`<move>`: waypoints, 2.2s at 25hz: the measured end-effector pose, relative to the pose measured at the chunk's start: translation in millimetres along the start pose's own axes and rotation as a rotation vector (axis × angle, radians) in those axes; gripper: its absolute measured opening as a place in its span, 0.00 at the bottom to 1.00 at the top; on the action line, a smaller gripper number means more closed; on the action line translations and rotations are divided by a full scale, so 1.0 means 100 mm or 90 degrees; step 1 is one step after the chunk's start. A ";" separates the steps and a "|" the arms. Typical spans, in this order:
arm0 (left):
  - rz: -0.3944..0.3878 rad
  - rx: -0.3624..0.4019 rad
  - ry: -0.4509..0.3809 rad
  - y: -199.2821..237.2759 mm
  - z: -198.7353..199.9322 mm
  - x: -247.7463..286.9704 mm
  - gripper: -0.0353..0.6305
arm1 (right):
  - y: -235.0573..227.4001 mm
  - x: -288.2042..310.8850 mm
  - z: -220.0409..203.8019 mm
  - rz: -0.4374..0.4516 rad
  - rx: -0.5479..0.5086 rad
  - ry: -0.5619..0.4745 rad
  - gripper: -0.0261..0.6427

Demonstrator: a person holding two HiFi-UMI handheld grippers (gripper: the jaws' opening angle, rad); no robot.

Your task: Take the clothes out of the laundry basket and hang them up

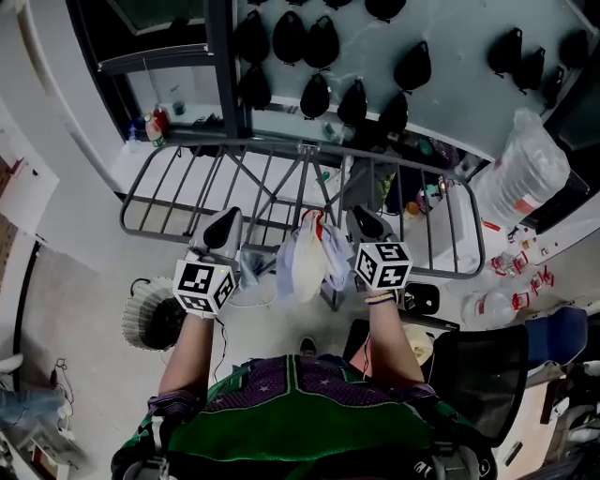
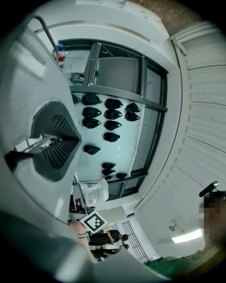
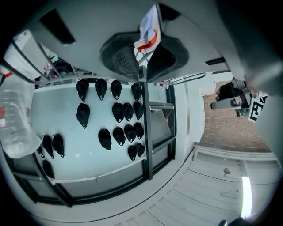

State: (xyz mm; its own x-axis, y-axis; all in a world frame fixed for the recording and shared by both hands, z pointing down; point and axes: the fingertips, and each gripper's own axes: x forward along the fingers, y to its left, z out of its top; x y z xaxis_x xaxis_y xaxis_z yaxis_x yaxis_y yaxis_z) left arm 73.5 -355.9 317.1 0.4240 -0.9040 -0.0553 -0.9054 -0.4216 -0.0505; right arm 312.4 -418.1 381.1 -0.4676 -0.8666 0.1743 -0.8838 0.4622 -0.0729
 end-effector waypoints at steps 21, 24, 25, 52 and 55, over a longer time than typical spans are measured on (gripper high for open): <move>-0.047 0.007 -0.023 -0.12 0.39 0.11 0.08 | 0.35 -0.67 0.78 -0.011 -0.049 -0.110 0.11; -0.044 0.005 -0.034 -0.11 0.48 0.10 0.08 | 0.39 -0.75 0.92 -0.008 -0.054 -0.129 0.11; -0.043 0.004 -0.037 -0.11 0.51 0.10 0.08 | 0.39 -0.77 0.96 -0.008 -0.055 -0.135 0.11; -0.025 -0.009 -0.053 -0.17 0.56 -0.06 0.08 | 0.44 -0.95 1.15 0.000 -0.057 -0.180 0.06; -0.025 -0.008 -0.048 -0.18 0.55 -0.06 0.08 | 0.44 -0.95 1.17 0.001 -0.055 -0.186 0.04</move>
State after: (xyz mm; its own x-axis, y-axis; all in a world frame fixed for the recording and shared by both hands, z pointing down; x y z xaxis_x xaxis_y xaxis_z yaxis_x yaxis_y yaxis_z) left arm 88.3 -339.5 263.3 0.4596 -0.8788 -0.1288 -0.8879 -0.4582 -0.0419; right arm 315.6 -337.6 246.1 -0.4649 -0.8777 -0.1166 -0.8843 0.4667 0.0135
